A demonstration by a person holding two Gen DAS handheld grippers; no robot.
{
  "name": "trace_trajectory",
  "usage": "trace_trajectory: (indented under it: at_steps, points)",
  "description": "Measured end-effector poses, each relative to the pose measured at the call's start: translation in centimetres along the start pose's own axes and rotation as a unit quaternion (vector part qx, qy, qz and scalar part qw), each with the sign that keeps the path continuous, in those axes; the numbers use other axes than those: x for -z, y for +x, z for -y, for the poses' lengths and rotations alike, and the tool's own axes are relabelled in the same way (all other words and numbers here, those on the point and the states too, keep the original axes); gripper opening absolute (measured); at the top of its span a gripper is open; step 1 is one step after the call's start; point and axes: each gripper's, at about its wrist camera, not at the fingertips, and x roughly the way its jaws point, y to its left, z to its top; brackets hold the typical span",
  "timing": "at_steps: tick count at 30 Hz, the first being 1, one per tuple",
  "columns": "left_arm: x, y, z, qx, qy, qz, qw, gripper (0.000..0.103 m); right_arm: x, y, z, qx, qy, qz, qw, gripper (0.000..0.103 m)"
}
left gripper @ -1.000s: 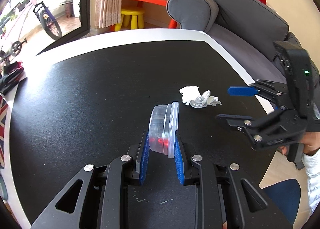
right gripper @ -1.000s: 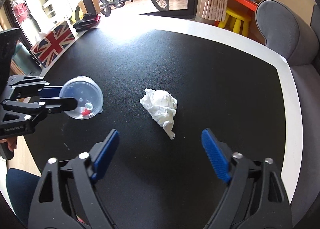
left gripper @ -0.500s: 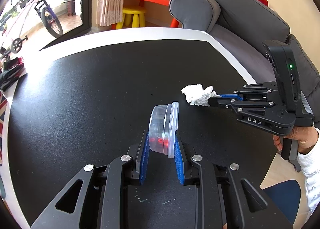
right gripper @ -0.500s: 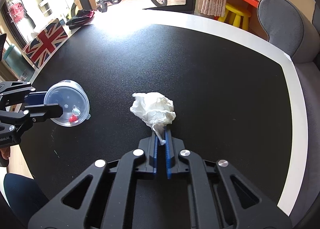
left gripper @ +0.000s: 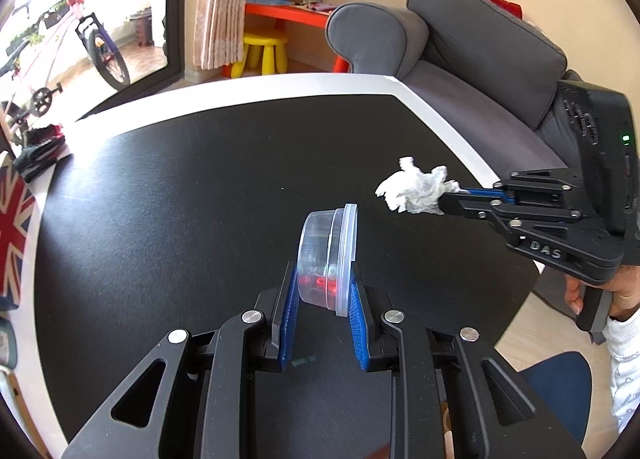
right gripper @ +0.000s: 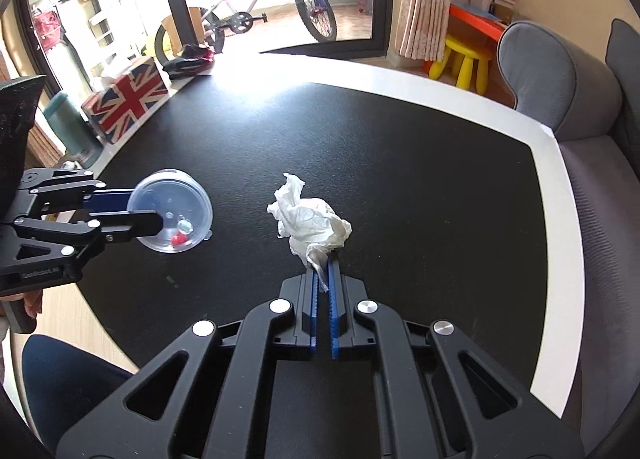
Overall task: Collect trash
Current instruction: 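Carry the container and tissue over the pink bin with both tools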
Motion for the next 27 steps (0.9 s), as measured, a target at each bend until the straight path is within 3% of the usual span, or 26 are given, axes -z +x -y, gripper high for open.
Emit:
trace_trajectory:
  at_steps: [14, 27]
  points:
    - [4.5, -7.5, 5.4, 0.009, 0.014, 0.042, 0.999, 0.023, 7.2, -11.1, -4.2, -0.021, -0.008, 0.051, 0.998, 0.004]
    - [11.4, -9.8, 8.5, 0.022, 0.024, 0.023, 0.9992, 0.023, 14.9, -14.4, -7.6, -0.042, 0.005, 0.041, 0.998, 0.004]
